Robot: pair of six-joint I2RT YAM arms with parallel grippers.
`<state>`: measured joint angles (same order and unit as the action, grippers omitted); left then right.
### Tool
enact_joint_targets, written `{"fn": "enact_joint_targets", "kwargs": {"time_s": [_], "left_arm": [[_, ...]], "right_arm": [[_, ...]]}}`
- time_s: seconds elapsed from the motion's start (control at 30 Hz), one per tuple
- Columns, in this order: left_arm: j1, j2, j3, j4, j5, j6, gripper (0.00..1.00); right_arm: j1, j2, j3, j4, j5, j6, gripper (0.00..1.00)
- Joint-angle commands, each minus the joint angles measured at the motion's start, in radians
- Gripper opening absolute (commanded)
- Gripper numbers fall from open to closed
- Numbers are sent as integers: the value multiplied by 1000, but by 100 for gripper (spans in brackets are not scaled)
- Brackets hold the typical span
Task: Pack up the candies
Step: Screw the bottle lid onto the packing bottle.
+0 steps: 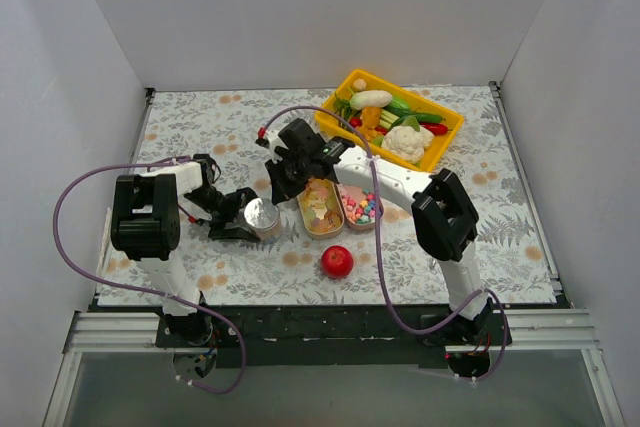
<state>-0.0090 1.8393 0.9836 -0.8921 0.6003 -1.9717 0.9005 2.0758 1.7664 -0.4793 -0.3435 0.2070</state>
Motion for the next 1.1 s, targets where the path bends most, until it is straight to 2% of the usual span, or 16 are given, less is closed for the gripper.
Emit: {"fn": "enact_joint_targets", "kwargs": {"time_s": [0.0, 0.17, 0.4, 0.5, 0.6, 0.63, 0.7, 0.93, 1.07], "left_arm": [[-39, 204, -112, 105, 151, -6, 73], [-39, 207, -109, 110, 154, -12, 73], [-39, 212, -108, 108, 151, -10, 73], [-39, 206, -115, 105, 150, -6, 73], [-37, 201, -125, 105, 148, -4, 73], [-39, 201, -128, 104, 148, -3, 73], [-39, 201, -129, 104, 148, 0, 73], [-39, 204, -129, 105, 147, 0, 73], [-39, 202, -128, 102, 142, 4, 73]], "right_arm": [[67, -49, -91, -53, -40, 8, 3], [87, -106, -137, -56, -31, 9, 2], [133, -152, -111, -71, -13, -3, 3], [129, -167, -78, -100, 104, 18, 8], [100, -184, -51, -108, 153, 37, 20], [84, -194, -51, -101, 162, 38, 28], [63, -192, -35, -91, 175, 34, 34], [31, -1, 165, -137, 66, -20, 36], [31, 62, 222, -130, 15, -24, 36]]}}
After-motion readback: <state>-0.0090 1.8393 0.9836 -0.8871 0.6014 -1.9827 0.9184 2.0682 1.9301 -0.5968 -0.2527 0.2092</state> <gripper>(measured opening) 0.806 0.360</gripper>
